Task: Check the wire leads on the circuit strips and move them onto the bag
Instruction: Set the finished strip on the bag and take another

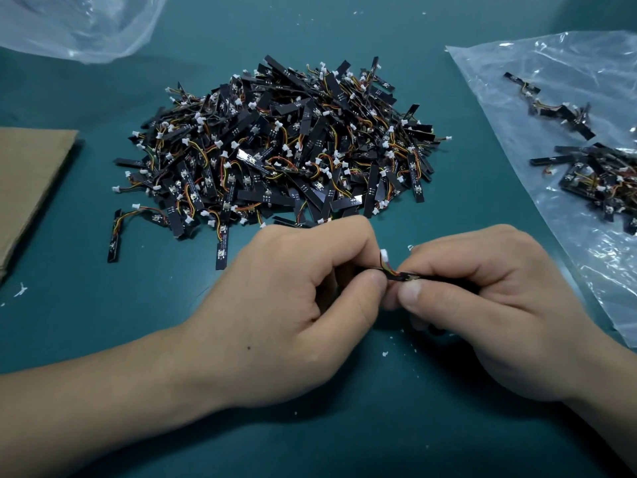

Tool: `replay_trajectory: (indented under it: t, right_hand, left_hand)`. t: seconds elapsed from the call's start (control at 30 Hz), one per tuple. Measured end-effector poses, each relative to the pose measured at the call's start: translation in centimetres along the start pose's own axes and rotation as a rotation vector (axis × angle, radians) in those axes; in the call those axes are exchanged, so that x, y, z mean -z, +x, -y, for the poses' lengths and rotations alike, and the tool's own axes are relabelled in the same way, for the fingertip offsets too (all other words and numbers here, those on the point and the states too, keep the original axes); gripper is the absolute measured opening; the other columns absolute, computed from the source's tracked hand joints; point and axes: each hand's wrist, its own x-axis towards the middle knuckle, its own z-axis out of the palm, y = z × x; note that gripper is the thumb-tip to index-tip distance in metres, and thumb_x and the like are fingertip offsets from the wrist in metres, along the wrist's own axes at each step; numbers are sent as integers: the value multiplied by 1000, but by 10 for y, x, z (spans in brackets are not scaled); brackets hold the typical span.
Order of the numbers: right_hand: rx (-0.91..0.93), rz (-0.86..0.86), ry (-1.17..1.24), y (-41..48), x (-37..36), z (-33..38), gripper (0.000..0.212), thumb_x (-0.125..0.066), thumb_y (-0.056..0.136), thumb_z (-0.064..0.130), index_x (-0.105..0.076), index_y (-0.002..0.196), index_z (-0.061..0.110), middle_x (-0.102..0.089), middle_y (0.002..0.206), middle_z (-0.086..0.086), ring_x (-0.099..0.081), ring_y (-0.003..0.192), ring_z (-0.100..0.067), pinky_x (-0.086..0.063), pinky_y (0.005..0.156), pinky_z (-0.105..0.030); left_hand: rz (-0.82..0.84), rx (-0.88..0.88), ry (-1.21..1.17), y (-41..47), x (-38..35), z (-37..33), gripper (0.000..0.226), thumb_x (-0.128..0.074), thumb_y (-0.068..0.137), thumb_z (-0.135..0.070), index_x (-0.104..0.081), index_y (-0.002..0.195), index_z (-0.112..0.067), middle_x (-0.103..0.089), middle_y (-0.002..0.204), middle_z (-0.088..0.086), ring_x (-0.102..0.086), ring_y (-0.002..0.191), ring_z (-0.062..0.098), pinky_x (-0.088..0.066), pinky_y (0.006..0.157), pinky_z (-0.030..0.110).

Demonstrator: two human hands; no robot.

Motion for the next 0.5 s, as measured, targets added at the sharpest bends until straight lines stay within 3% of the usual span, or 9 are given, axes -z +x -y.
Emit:
replay_trajectory:
  t: [0.17,0.33,0.5]
  right_hand:
    - [-17,11,-4,1,1,-1,27,-58,88,34,-71,72,17,-56,56,-7,-53,52,-28,-40,48,-41]
    - [-15,17,-8,1,1,-1,23,-56,89,33,-71,76,21,-60,58,-1,-55,52,-24,-42,49,-40]
    - [12,24,-27,2,0,-1,26,-57,92,33,-70,72,23,-58,58,-3,-53,53,-23,-42,50,-39]
  left_hand:
    - [5,13,5,-1,-1,2,19,-57,89,-31,-41,82,-38,-30,58,-28,-34,55,-7,-23,61,13]
    - [31,-22,-14,1,1,8,18,-53,91,-28,-51,74,-24,-42,50,-2,-42,47,15,-30,46,26]
    - [43,-25,-80,1,2,10,19,-53,91,-28,-51,73,-22,-44,52,-1,-43,49,17,-32,46,27]
